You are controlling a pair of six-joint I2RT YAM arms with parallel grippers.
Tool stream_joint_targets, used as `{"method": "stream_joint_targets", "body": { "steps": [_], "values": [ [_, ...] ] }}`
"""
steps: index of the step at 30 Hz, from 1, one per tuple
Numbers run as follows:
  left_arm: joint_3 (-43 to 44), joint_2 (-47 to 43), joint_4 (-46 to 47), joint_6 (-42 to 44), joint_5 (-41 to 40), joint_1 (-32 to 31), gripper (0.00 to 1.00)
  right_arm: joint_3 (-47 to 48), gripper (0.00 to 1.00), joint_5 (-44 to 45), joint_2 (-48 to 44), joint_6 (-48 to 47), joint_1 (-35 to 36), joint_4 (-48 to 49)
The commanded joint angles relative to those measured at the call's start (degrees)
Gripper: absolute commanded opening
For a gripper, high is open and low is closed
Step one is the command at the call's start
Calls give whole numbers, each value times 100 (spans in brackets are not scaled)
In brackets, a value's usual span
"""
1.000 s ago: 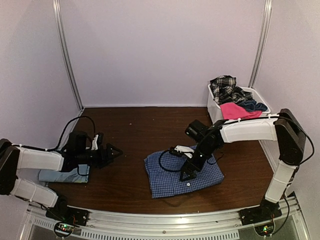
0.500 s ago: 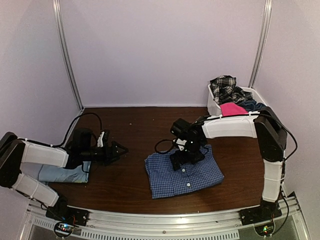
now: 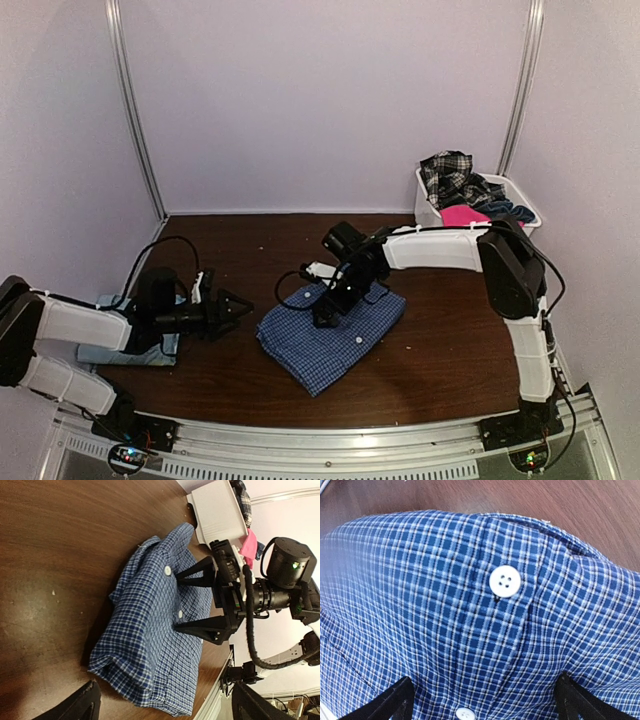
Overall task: Fold and stack the mixed laundry pile
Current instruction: Smooth out the square-folded shirt at the center of the board.
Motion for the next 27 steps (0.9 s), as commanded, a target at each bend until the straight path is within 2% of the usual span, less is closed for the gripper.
{"method": "stream_joint_targets", "body": {
  "steps": [1,6,10,16,19,22,27],
  "values": [
    [-169,281,1217,-540,159,-180,91,148,100,-347,-172,-359,-35,-141],
    [-245,737,2058,-903,-1,-478,89,51,100,-350,-696,592,10,-193],
    [-375,882,2444,-1114,-193,-687,89,-468,100,-495,-915,1256,135,-33],
    [-342,1172,2568,-1212,-489,-1046,89,-941,99,-377,-719,1498,240,94],
    [-323,1504,2922,-1296,-773,-1125,89,-1130,99,-189,-629,1524,241,194],
    [-227,1987,3512,-1490,-977,-1176,89,-1217,99,-92,-483,1587,232,228],
    [-328,2818,5272,-2035,-1562,-1265,88,-1199,99,41,-194,1785,232,146]
  ]
}}
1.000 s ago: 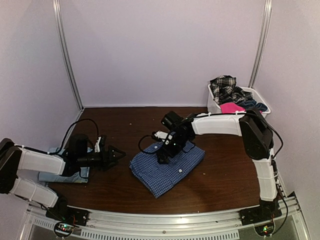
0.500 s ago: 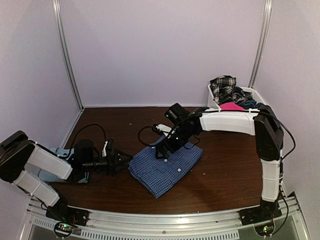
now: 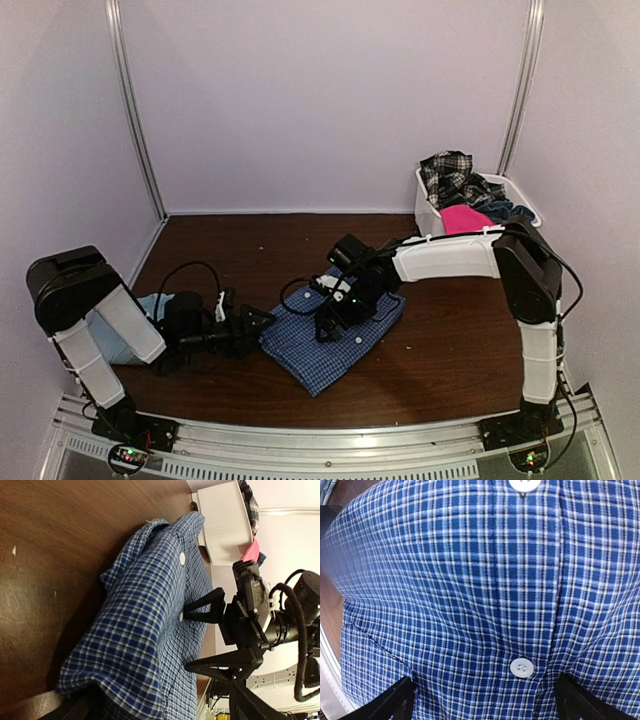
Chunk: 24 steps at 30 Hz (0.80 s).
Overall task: Fold and stack the mixed laundry pile
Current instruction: Smooth out the square-folded shirt at the center of the board.
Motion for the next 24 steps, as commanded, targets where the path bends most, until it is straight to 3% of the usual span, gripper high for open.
{"method": "stream_joint_targets", "body": {
  "steps": [1,6,10,13,21,24],
  "values": [
    [-1,620,2045,-509,-650,-69,87,-135,99,334,480,279,6,-109],
    [30,890,2733,-682,-937,-70,79,-323,99,426,475,312,1,-155],
    [-242,354,2399,-505,-1174,80,76,-507,98,425,503,379,-67,-221],
    [-422,-473,1451,-219,-1271,379,76,-749,98,339,465,479,-149,-161],
    [46,-2537,-2435,1190,-1267,792,75,-793,97,-94,498,698,-194,85],
    [-353,-3088,-2961,1230,-1208,1048,75,-652,97,-169,546,745,-193,96]
  ]
}}
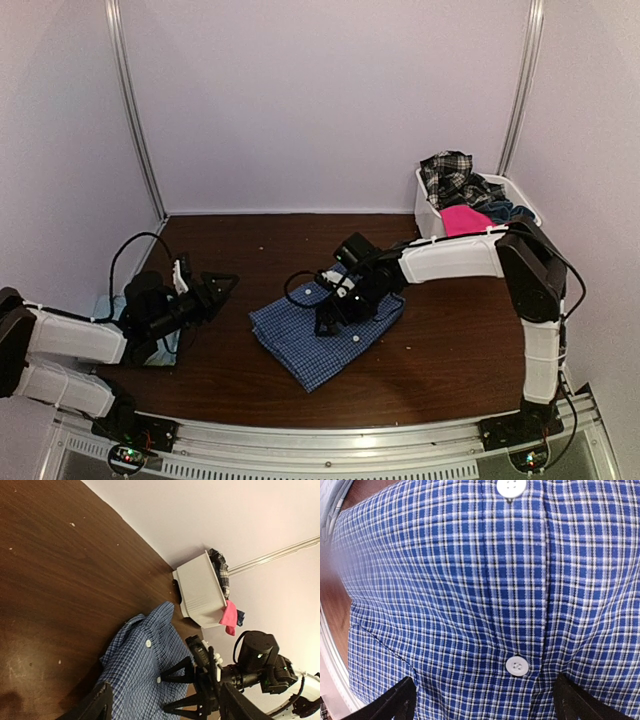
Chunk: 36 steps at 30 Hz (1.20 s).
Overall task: Fold and stack the mixed laundry pile
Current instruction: Smooth out the square-folded shirt at the center of the board.
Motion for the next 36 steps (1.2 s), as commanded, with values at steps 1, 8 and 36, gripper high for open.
{"method": "stream_joint_targets", "body": {
  "steps": [1,8,36],
  "values": [
    [-358,-678,-1821,635,73,304,74,-201,97,-20,680,258,-64,-564],
    [-133,-762,-2406,873,1248,9,67,-61,97,-8,733,224,-64,-661],
    [457,1199,-454,242,1752,-412,67,367,97,-39,1087,341,-55,-846]
  ]
}}
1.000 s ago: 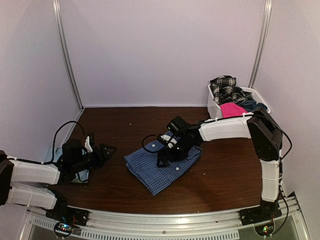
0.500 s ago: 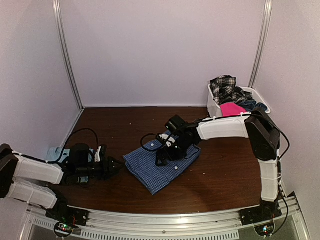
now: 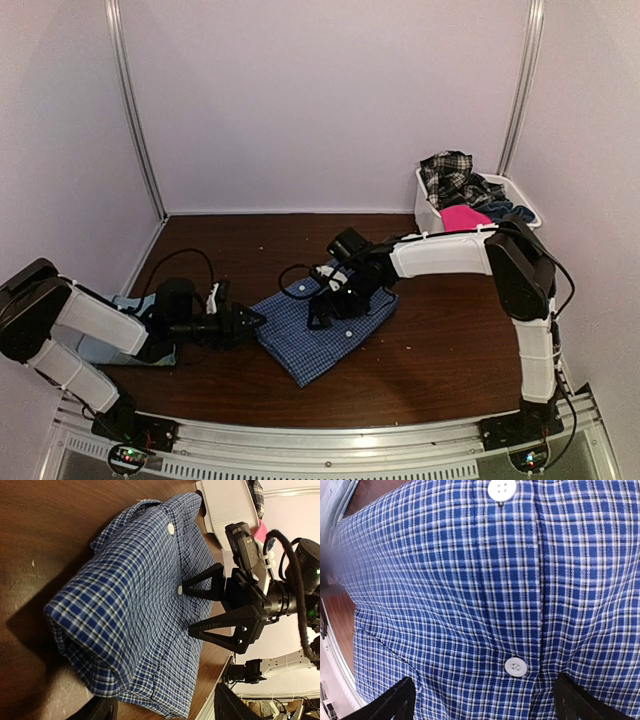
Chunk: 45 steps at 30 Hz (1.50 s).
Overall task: Fold and stack the mixed laundry pile
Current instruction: Smooth out the square-folded shirt at the center of the board.
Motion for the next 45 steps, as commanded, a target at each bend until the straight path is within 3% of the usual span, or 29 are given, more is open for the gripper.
{"method": "stream_joint_targets", "body": {
  "steps": [1,15,27,29,34,38,41,45],
  "values": [
    [163,210,719,-140,35,-43,67,-300,98,121,672,123,-18,-648],
    [7,-326,138,-141,-1282,-14,71,-559,97,176,644,119,-18,-649],
    [115,471,800,-308,-893,518,70,-798,97,83,439,65,-18,-592],
    [206,325,424,-115,-695,698,71,-779,97,-43,373,87,-18,-597],
    [823,-1064,-2709,1305,-1006,881,74,-460,98,-322,-140,61,-39,-675],
    [1440,-1552,-4136,2175,-761,1031,73,-317,99,-591,-784,-50,-242,-706],
    [2375,-1193,-4606,2763,-310,601,68,-555,99,-995,-1227,-3,-648,-474],
    [3137,-276,-4414,2926,43,-209,61,-1146,96,-1681,-1510,162,-1136,82]
  ]
}}
